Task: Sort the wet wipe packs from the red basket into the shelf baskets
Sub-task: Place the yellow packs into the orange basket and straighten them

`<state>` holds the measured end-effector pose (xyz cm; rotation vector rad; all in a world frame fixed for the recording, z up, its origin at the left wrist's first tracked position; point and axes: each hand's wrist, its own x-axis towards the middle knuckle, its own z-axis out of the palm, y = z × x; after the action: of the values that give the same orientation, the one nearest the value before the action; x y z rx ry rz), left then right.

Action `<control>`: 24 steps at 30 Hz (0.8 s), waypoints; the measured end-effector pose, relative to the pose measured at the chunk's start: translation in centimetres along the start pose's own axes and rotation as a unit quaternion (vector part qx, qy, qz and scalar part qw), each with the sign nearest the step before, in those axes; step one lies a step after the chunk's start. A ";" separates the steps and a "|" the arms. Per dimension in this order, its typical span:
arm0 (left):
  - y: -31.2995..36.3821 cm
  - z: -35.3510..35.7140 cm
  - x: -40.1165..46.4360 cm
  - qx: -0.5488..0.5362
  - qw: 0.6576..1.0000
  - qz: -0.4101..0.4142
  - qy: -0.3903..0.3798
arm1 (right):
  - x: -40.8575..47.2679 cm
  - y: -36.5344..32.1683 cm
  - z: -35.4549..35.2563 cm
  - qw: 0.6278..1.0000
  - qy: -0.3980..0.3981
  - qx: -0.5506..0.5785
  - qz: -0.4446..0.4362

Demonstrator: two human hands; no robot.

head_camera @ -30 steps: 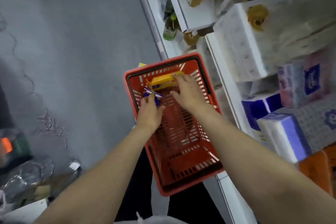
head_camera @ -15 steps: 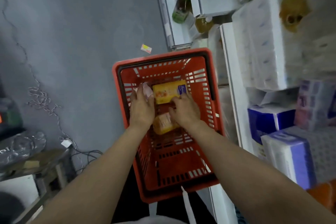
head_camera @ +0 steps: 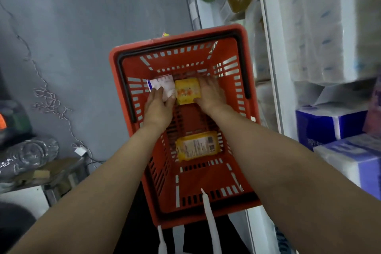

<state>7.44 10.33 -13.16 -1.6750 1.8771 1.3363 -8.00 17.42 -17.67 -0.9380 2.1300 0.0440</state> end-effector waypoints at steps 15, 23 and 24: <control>-1.0 4.2 -3.7 -0.283 0.951 -0.112 -0.056 | -8.6 1.9 2.1 0.871 -0.108 0.474 0.075; -2.7 4.0 -3.5 -0.213 0.970 -0.115 -0.009 | -11.0 5.5 7.4 0.989 -0.132 0.032 0.050; -2.9 4.1 -3.6 -0.201 0.973 -0.114 -0.009 | -11.2 5.6 7.7 0.987 -0.156 -0.010 0.043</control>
<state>9.65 16.08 -13.93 -1.9851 1.4125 1.7055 -1.90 30.80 -16.79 -0.7943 1.8808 0.2408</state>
